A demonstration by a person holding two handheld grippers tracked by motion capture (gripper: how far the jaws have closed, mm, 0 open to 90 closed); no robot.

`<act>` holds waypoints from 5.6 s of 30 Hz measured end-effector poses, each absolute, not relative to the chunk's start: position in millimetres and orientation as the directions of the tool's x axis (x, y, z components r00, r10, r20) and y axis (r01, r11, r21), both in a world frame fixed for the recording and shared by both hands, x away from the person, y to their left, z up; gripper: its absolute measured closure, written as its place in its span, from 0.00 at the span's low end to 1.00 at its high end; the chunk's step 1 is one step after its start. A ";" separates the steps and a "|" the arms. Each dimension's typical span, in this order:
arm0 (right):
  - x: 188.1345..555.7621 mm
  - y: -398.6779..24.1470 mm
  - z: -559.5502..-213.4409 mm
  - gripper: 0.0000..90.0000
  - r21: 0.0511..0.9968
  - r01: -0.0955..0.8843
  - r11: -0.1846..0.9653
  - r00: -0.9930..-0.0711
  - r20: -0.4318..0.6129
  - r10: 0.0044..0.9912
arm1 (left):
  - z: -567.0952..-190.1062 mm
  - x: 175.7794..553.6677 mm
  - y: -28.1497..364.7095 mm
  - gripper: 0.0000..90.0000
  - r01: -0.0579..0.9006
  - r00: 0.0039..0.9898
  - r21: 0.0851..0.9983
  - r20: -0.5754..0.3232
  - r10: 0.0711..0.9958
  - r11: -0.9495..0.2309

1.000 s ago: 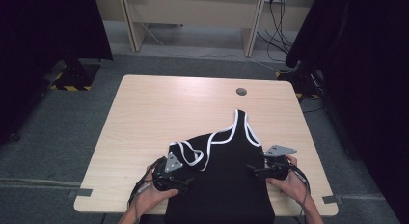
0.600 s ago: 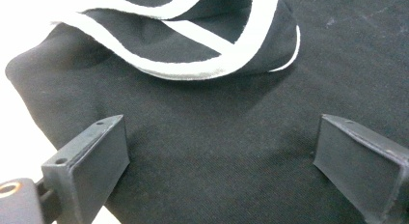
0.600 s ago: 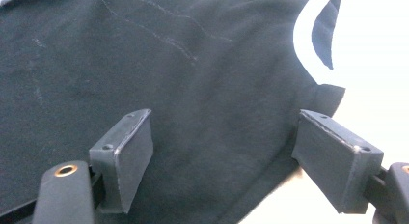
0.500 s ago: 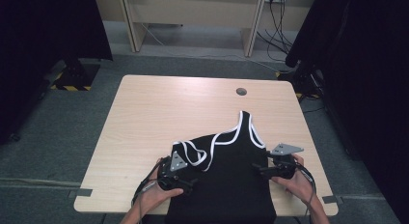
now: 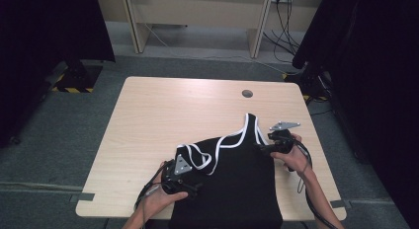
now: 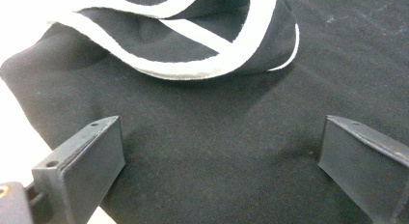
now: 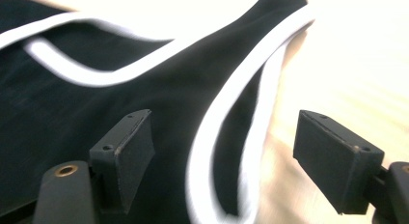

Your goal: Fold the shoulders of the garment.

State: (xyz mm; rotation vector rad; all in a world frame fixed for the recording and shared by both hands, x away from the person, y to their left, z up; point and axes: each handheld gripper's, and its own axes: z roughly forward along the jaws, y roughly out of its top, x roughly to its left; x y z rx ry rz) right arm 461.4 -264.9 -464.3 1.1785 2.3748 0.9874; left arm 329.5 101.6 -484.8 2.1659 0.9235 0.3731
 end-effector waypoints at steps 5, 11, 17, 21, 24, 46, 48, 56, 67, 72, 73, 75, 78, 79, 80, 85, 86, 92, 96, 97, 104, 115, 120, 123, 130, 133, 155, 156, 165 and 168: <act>485.9 -259.0 -466.1 0.25 0.705 0.596 0.384 -0.592 0.062 0.804 | -484.9 329.5 101.5 0.02 0.500 0.697 0.729 -0.019 0.717 -0.467; 503.0 -245.4 -469.4 0.30 0.690 0.603 0.401 -0.581 0.035 0.813 | -484.9 329.4 101.4 0.01 0.501 0.695 0.729 -0.017 0.719 -0.467; 508.5 -241.4 -472.1 0.58 0.709 0.561 0.428 -0.616 0.011 0.788 | -484.9 329.4 101.4 0.01 0.501 0.694 0.729 -0.016 0.720 -0.467; 507.7 -241.2 -471.4 0.81 0.713 0.534 0.454 -0.661 0.018 0.750 | -484.9 329.4 101.3 0.01 0.502 0.693 0.728 -0.016 0.721 -0.467; 505.4 -242.7 -468.5 0.90 0.724 0.517 0.456 -0.684 0.029 0.729 | -484.9 329.4 101.3 0.01 0.502 0.693 0.728 -0.015 0.721 -0.467; 377.6 -254.6 -454.1 0.66 0.854 0.251 0.455 -0.812 -0.071 0.580 | -485.0 329.1 101.5 0.01 0.503 0.690 0.729 -0.016 0.724 -0.464; 378.9 -257.2 -447.8 0.63 0.856 0.261 0.447 -0.797 -0.071 0.600 | -484.9 329.1 101.5 0.01 0.503 0.690 0.729 -0.015 0.724 -0.464; 418.3 -246.2 -434.9 0.43 0.831 0.377 0.408 -0.706 -0.027 0.708 | -484.9 329.1 101.5 0.01 0.503 0.690 0.729 -0.015 0.724 -0.464; 459.6 -206.7 -446.1 0.75 0.719 0.394 0.573 -0.757 -0.099 0.646 | -484.9 329.1 101.6 0.01 0.504 0.689 0.729 -0.016 0.724 -0.464; 456.8 -210.4 -438.4 0.97 0.726 0.368 0.581 -0.781 -0.098 0.617 | -484.9 329.0 101.6 0.01 0.504 0.689 0.728 -0.016 0.724 -0.464; 453.8 -212.1 -433.5 0.97 0.736 0.354 0.577 -0.784 -0.102 0.612 | -484.8 329.0 101.6 0.01 0.504 0.689 0.728 -0.016 0.724 -0.464; 445.5 -216.1 -422.4 0.98 0.757 0.323 0.567 -0.790 -0.114 0.603 | -484.9 329.0 101.6 0.01 0.504 0.689 0.728 -0.016 0.724 -0.464; 427.8 -221.6 -406.4 0.98 0.777 0.269 0.569 -0.804 -0.144 0.576 | -484.9 329.0 101.6 0.01 0.504 0.689 0.729 -0.016 0.724 -0.464; 420.7 -223.6 -402.3 0.98 0.783 0.250 0.569 -0.810 -0.153 0.567 | -484.9 329.0 101.6 0.01 0.504 0.689 0.729 -0.016 0.724 -0.464; 413.2 -225.9 -399.5 0.98 0.793 0.236 0.561 -0.813 -0.155 0.561 | -484.9 329.0 101.7 0.01 0.504 0.689 0.729 -0.016 0.724 -0.464; 373.9 -240.4 -406.2 0.97 0.813 0.200 0.548 -0.832 -0.155 0.533 | -484.9 329.0 101.8 0.01 0.504 0.689 0.728 -0.015 0.725 -0.464; 366.6 -243.9 -409.5 0.97 0.816 0.201 0.541 -0.834 -0.147 0.532 | -484.9 329.0 101.7 0.01 0.504 0.689 0.728 -0.015 0.725 -0.464; 332.9 -255.1 -435.0 0.86 0.807 0.239 0.539 -0.858 -0.085 0.507 | -484.9 329.0 101.7 0.01 0.505 0.688 0.729 -0.015 0.726 -0.463; 328.5 -258.7 -439.4 0.77 0.806 0.255 0.534 -0.845 -0.083 0.528 | -484.9 329.0 101.7 0.01 0.505 0.688 0.729 -0.015 0.726 -0.463; 331.1 -258.7 -436.3 0.75 0.816 0.253 0.520 -0.836 -0.086 0.542 | -484.9 329.0 101.7 0.01 0.505 0.688 0.729 -0.015 0.726 -0.463; 356.3 -229.7 -432.7 0.63 0.803 0.234 0.548 -0.832 -0.126 0.540 | -484.9 328.9 101.8 0.01 0.505 0.687 0.729 -0.014 0.726 -0.463; 363.9 -237.2 -471.1 0.66 0.711 0.331 0.620 -0.816 -0.116 0.567 | -484.8 328.4 102.4 0.01 0.507 0.686 0.728 -0.016 0.728 -0.461; 353.8 -250.0 -460.1 0.53 0.754 0.335 0.565 -0.795 -0.095 0.599 | -484.7 328.0 103.0 0.02 0.508 0.686 0.730 -0.021 0.727 -0.458; 349.3 -261.3 -452.6 0.50 0.772 0.343 0.535 -0.769 -0.097 0.632 | -484.0 327.6 105.7 0.03 0.506 0.685 0.742 -0.035 0.728 -0.440; 341.8 -275.8 -467.7 0.47 0.724 0.438 0.534 -0.742 -0.045 0.669 | -483.8 320.6 116.5 0.04 0.496 0.691 0.746 -0.031 0.722 -0.444; 342.4 -276.1 -474.6 0.47 0.725 0.450 0.522 -0.741 -0.023 0.671 | -484.4 321.2 114.3 0.04 0.488 0.698 0.738 -0.008 0.716 -0.467; 392.6 -274.6 -475.1 0.45 0.728 0.486 0.484 -0.694 -0.016 0.720 | -484.5 364.6 118.1 0.05 0.505 0.671 0.737 -0.006 0.742 -0.450; 394.4 -274.5 -475.3 0.45 0.728 0.487 0.482 -0.693 -0.013 0.721 | -484.5 365.8 117.9 0.05 0.507 0.668 0.737 -0.009 0.744 -0.447; 404.0 -274.0 -476.8 0.45 0.739 0.486 0.466 -0.684 -0.011 0.729 | -484.6 373.8 118.7 0.05 0.514 0.655 0.737 -0.007 0.755 -0.439; 403.8 -273.6 -476.8 0.44 0.739 0.486 0.466 -0.683 -0.012 0.731 | -484.6 373.7 118.7 0.05 0.514 0.654 0.737 -0.006 0.756 -0.439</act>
